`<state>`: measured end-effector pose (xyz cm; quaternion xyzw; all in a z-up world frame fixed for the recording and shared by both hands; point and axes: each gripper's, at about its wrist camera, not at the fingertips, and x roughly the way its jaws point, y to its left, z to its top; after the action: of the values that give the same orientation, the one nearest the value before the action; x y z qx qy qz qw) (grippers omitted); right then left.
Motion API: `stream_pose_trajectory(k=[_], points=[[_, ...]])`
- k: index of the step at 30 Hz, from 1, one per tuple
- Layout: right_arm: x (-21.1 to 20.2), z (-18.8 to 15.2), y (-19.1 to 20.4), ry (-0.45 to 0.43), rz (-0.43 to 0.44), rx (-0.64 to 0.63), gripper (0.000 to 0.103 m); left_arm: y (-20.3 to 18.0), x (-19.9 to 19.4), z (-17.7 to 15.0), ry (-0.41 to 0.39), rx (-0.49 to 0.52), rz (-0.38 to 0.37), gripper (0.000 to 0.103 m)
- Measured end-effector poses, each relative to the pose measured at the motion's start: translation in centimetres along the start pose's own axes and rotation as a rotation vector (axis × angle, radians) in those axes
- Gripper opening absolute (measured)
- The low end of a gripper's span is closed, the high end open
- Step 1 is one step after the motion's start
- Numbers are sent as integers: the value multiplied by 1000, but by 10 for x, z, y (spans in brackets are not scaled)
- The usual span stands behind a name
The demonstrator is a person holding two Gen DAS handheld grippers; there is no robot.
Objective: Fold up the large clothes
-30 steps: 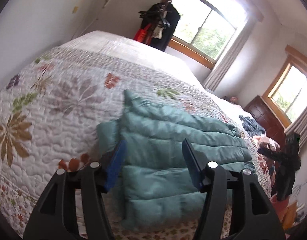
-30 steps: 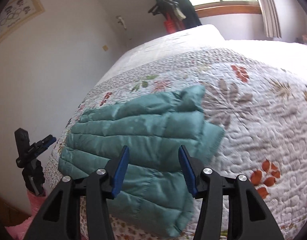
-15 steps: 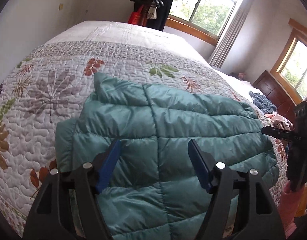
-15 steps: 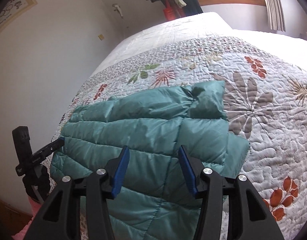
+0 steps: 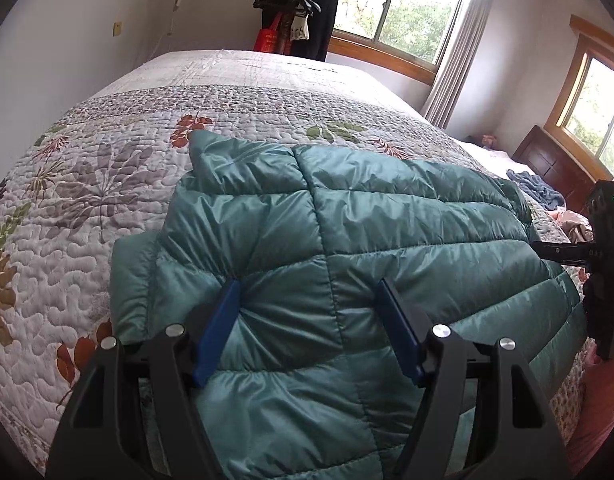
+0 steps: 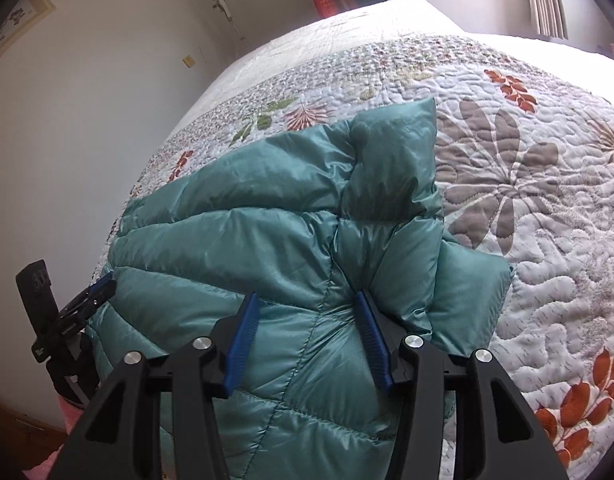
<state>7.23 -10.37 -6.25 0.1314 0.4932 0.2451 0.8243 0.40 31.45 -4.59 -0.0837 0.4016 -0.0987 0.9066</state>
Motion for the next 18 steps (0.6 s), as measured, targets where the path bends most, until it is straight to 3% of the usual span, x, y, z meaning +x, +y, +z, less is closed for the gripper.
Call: stream_pose_trajectory(k=[5, 7, 11, 18], points=[[-14, -4, 2, -24, -6, 15, 51, -2, -9, 3, 10, -35, 9, 71], [-30, -7, 6, -55, -3, 13, 53, -6, -18, 4, -1, -42, 10, 81], [-55, -14, 5, -71, -20, 34, 63, -26, -35, 6, -31, 8, 69, 89], [-69, -29, -7, -30, -53, 76, 71, -54, -47, -3, -25, 38, 77, 89]])
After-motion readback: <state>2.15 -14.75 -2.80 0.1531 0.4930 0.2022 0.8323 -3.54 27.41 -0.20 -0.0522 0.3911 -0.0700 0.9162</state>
